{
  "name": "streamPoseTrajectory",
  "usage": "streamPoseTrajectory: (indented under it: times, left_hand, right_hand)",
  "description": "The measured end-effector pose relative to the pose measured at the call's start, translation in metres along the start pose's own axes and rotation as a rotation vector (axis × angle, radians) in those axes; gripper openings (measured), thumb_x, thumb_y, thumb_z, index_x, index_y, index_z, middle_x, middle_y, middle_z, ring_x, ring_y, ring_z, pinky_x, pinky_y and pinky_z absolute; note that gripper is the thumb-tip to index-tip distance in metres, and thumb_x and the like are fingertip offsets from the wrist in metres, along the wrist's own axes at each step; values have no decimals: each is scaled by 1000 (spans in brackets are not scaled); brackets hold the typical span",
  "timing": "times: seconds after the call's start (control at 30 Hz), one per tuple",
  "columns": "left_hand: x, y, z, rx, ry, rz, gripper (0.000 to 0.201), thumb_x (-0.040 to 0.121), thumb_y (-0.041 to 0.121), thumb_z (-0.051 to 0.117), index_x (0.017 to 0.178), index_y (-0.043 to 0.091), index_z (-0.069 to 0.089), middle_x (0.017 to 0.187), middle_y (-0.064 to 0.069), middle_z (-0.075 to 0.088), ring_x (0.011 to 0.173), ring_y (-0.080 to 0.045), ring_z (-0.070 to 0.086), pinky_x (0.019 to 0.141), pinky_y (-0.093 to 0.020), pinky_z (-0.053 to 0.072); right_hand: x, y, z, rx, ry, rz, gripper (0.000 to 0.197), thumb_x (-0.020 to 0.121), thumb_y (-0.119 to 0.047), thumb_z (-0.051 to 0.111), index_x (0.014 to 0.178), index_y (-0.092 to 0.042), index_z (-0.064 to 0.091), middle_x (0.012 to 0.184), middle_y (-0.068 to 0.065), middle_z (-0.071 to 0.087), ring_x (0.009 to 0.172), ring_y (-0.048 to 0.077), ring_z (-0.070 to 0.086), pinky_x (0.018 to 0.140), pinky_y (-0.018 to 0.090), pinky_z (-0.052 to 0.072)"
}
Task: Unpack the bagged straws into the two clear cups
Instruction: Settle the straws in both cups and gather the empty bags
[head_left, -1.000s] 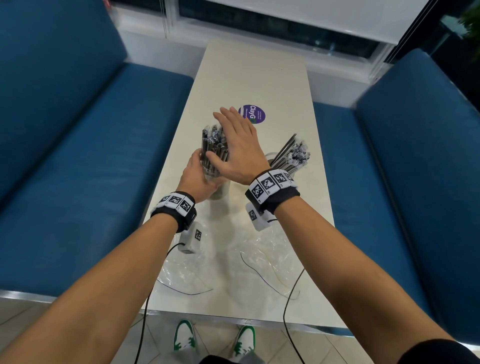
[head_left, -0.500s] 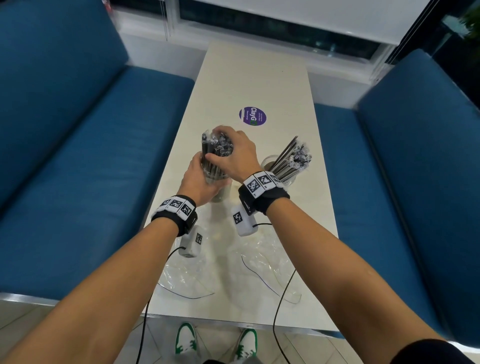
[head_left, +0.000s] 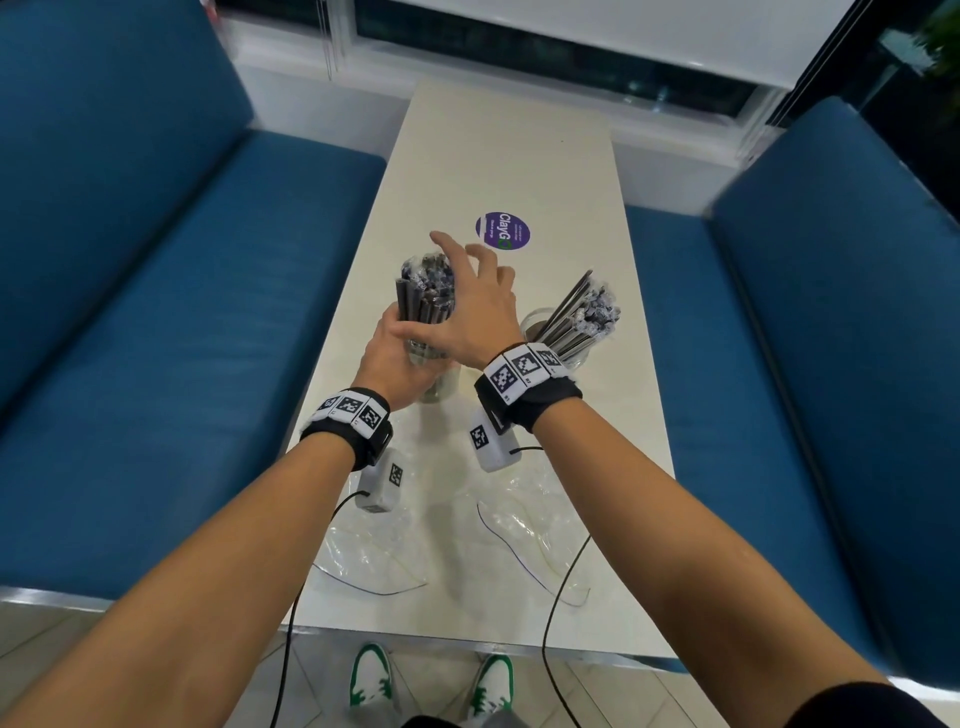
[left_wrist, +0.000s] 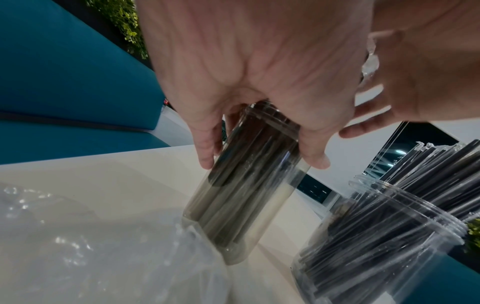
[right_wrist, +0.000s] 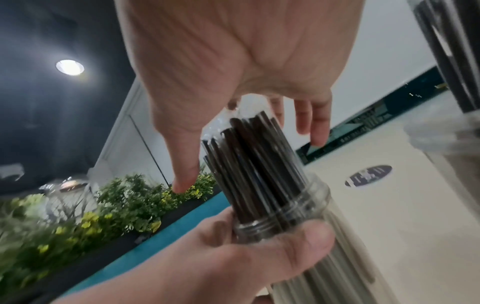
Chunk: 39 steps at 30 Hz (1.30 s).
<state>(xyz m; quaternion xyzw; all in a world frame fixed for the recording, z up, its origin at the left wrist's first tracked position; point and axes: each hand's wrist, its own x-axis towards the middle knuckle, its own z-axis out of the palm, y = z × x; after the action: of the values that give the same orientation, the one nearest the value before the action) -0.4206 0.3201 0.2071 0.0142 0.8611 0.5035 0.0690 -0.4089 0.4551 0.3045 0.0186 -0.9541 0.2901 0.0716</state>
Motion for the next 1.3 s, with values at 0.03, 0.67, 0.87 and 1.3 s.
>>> streamPoseTrajectory:
  times: [0.03,0.67,0.87,1.3]
  left_hand:
    - [0,0,0,1,-4,4,89,83,30,90,155,22,38,144,-1,62,129,-26,63,108,-44,53]
    - [0,-2,-2,68,-23,-14,108,79,44,90,164,26,25,153,-5,57,132,-31,62,111,-53,52]
    - [0,1,-4,56,-55,-25,118,81,43,91,168,28,13,155,-8,57,135,-35,62,111,-58,52]
    - [-32,15,-22,146,-26,-99,116,89,35,87,171,11,9,173,-15,28,160,-31,31,129,-50,31]
  right_hand:
    - [-1,-3,-2,-96,31,-40,107,69,-74,77,158,-41,28,163,10,27,144,39,28,113,55,36]
    - [3,1,6,-334,-24,-319,51,112,-32,30,160,-15,37,169,2,33,160,22,22,127,52,17]
    - [2,-1,1,-92,-72,-236,55,111,-40,35,162,-18,34,171,-2,29,161,16,15,130,52,10]
    - [-31,-5,-43,166,301,-301,28,96,-20,63,123,-16,67,126,1,66,125,21,51,110,36,38]
